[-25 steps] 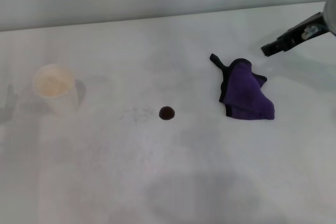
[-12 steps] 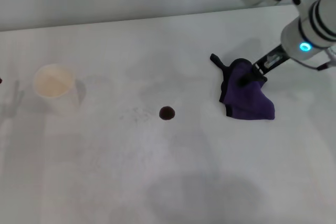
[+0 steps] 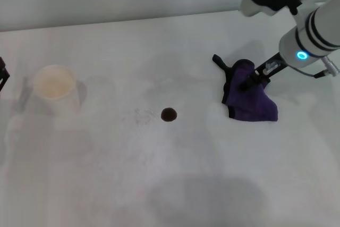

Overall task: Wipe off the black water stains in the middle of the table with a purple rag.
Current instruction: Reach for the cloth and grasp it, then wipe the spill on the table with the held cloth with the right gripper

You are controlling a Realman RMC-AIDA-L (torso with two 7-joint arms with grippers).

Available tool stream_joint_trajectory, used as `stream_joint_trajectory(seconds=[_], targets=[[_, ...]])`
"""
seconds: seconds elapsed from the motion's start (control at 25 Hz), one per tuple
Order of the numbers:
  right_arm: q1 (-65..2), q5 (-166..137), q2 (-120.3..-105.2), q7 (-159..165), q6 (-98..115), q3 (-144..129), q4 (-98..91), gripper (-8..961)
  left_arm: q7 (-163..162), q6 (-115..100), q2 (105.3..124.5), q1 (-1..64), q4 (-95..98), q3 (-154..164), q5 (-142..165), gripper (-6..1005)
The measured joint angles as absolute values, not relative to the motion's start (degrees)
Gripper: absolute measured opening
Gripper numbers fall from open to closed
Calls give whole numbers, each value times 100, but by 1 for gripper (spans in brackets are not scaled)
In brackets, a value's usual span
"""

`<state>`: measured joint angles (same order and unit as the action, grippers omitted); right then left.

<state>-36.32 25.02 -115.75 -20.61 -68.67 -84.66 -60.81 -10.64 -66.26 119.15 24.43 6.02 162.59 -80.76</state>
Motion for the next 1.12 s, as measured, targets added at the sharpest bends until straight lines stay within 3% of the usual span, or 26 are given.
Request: stream_joint_trajectory(seconds=[0.4,0.64,0.84,0.96,1.12], targets=[[-3610,2460,-11571,-2033,-6466,-9341,-6006,810,-1071,-6607,11923,2442,622,16218,-8250,885],[-3653,2457,-11556,-2027,-6418,-9372,-6063,613,-1070,-6608,11913,2449,612,16216,-8362,886],[-3873,2440,-11544,-1990,-6527,-9306,-5776,359,-1070,-6601,11908,2459,585,16216,-8370,886],[-3945,2400,-11544,-1964,-6557,-9304,-5728,128,-1071,-6601,11909,2479,582,16216,-8445,885],[-3957,2443,-11555,-1969,-6653,-9308,-5941,90,-1073,-6594,11909,2515,580,16216,-8572,886]])
